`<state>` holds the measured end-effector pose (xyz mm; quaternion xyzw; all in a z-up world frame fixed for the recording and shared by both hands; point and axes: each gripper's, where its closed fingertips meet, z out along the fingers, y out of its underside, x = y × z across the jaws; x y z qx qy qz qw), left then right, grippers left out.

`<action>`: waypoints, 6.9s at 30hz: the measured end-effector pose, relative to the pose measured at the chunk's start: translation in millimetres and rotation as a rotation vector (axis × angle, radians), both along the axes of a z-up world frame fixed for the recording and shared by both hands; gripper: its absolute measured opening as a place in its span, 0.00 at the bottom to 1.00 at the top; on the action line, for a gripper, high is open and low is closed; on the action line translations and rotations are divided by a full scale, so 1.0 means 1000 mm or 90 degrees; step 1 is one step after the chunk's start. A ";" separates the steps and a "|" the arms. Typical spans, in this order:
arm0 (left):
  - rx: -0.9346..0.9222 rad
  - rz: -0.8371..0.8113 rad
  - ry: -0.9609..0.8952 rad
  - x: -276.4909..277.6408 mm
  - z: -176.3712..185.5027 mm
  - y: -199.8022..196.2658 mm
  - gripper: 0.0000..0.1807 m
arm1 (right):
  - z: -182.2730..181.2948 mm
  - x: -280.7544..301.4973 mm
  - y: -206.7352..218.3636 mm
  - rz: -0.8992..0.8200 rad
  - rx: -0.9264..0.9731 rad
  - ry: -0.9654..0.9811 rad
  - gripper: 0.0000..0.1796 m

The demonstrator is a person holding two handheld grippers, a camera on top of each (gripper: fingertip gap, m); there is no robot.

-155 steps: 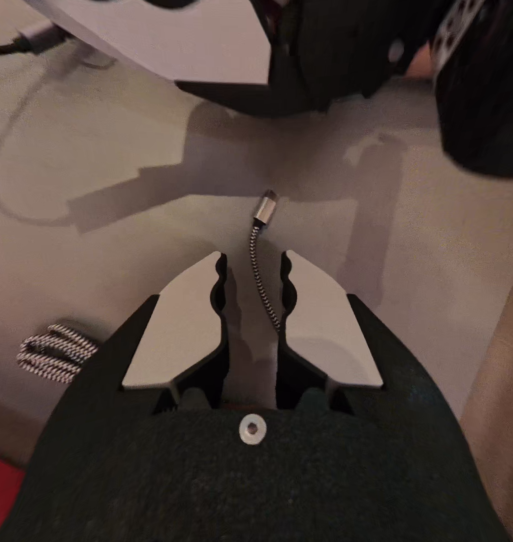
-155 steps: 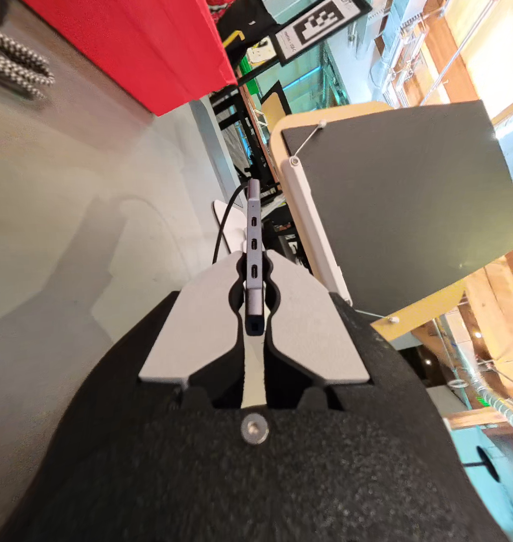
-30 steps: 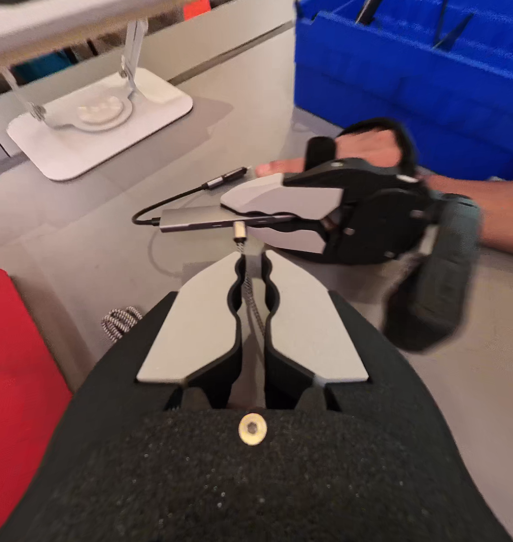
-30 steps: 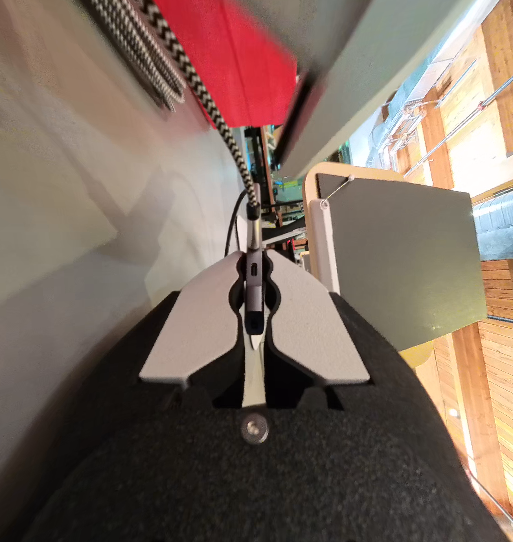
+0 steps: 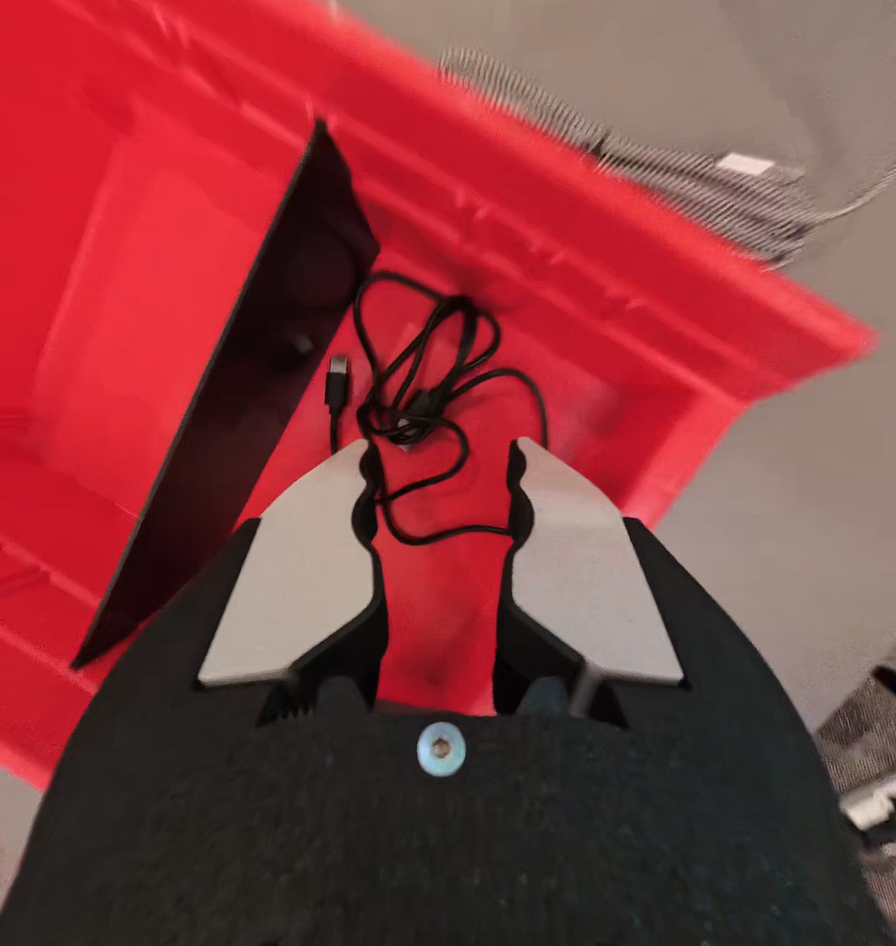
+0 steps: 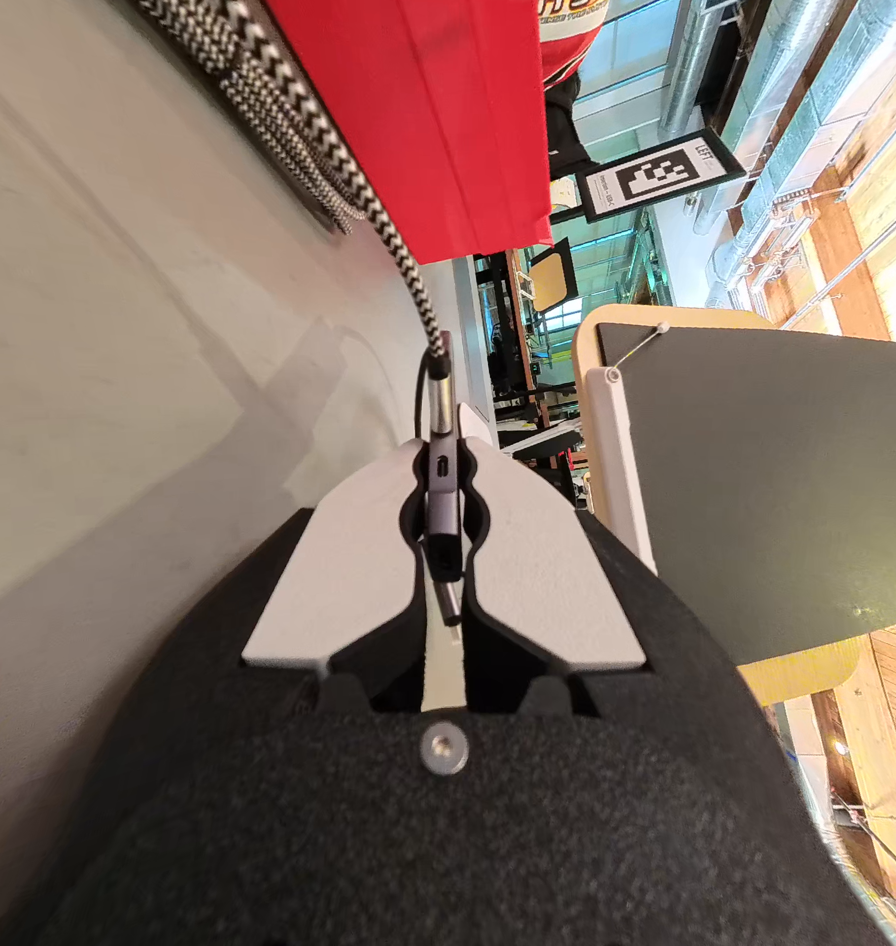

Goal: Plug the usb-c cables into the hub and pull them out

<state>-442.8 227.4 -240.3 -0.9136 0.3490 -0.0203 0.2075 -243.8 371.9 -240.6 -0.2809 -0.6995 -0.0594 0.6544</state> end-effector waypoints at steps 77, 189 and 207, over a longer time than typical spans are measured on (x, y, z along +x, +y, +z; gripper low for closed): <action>0.189 0.023 -0.083 0.191 -0.001 -0.037 0.01 | 0.004 0.000 0.006 -0.004 -0.044 0.013 0.05; 0.282 0.267 -0.361 0.189 0.009 -0.087 0.10 | 0.137 0.025 0.045 -0.127 -0.199 0.202 0.05; 0.189 0.208 -0.367 0.219 -0.010 -0.098 0.10 | 0.547 0.208 0.144 -0.397 -0.023 0.250 0.05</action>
